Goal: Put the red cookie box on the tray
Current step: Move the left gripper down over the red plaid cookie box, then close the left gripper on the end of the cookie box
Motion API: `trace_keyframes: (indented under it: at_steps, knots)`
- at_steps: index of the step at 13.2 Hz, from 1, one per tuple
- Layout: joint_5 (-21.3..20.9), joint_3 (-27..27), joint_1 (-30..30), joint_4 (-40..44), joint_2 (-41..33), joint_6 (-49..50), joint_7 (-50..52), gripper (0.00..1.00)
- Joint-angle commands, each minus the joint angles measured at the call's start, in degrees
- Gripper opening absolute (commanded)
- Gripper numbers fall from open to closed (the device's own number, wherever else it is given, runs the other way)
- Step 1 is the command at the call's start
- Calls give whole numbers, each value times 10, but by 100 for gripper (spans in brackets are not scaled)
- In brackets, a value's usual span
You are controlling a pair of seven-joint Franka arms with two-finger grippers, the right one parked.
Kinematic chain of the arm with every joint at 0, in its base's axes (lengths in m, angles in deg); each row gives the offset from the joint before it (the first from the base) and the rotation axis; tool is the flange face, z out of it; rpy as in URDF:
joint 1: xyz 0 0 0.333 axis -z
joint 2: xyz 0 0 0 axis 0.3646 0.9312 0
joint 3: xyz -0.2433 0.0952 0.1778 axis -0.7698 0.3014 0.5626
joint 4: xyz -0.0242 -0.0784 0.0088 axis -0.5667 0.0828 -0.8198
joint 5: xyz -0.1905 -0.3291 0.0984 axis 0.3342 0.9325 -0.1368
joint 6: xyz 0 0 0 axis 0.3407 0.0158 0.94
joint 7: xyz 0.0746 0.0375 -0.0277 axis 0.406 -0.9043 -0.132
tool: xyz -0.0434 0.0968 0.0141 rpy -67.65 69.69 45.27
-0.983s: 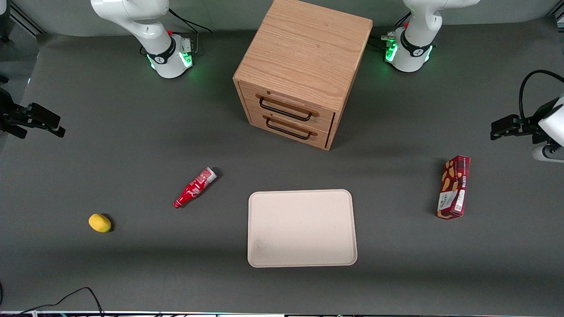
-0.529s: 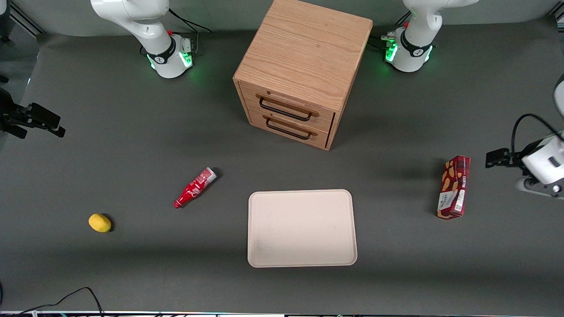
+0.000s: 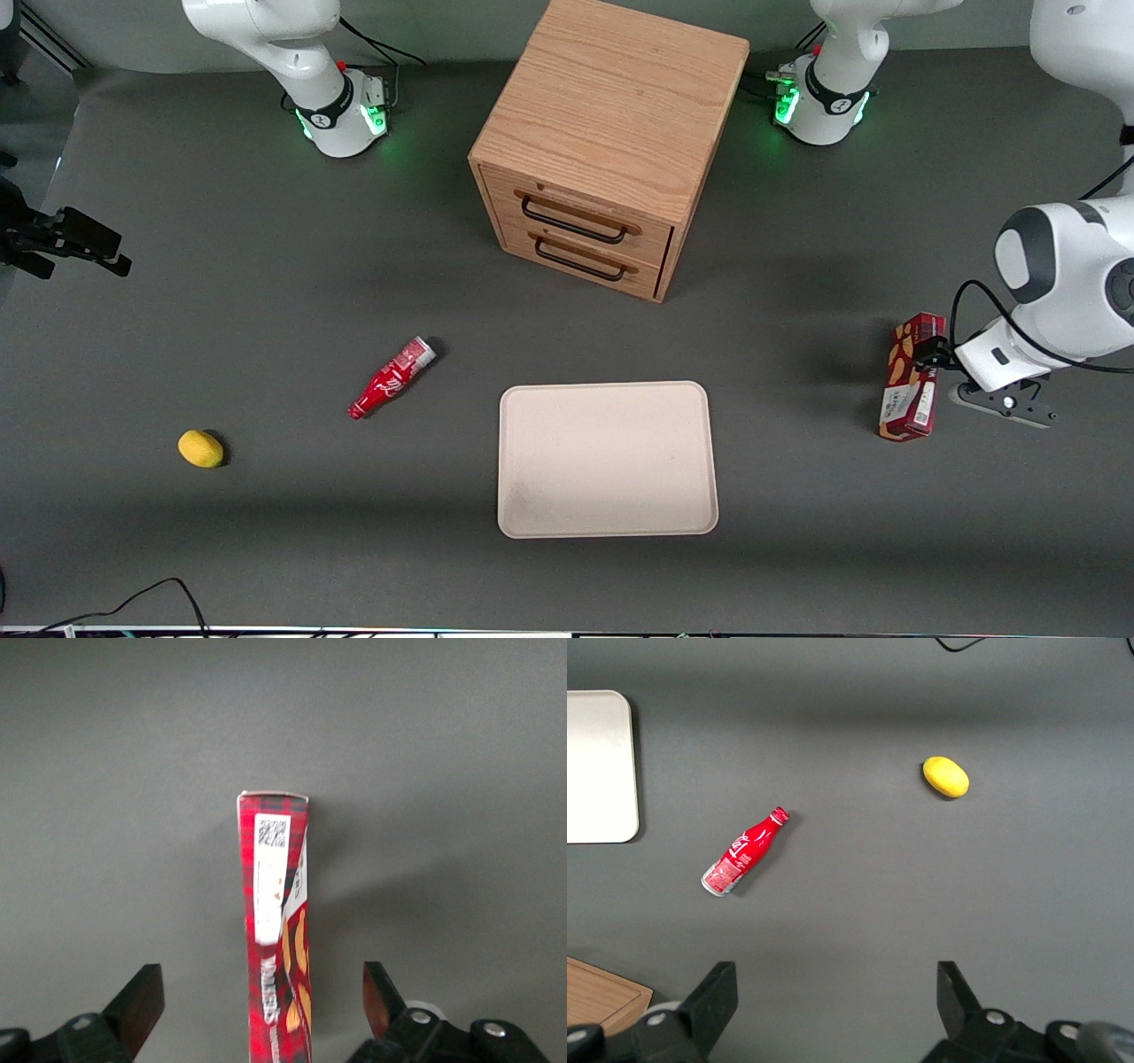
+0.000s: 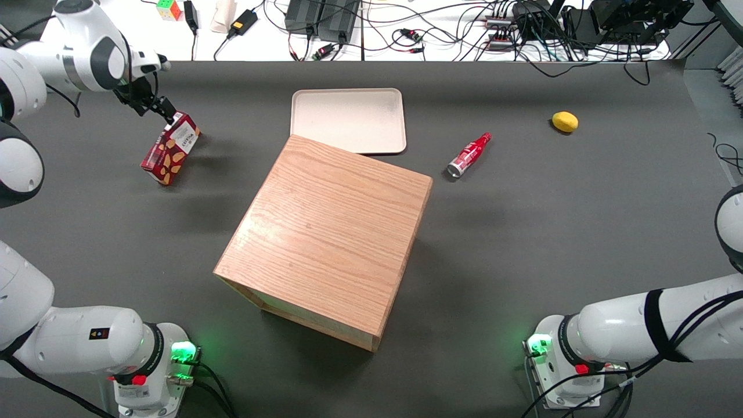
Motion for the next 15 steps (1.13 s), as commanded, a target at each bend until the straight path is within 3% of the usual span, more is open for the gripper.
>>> trace_keyframes:
  at_steps: [1,7,10,12,15]
  knots:
    - [35,0,-2,-31,12,-68,-55,100]
    - [45,-1,-6,-68,38,-150,-76,100]
    - [47,-2,-10,-70,39,-152,-84,90]
    - [47,-2,-10,-70,39,-155,-84,71]
    - [47,-3,-14,-71,40,-156,-87,4]
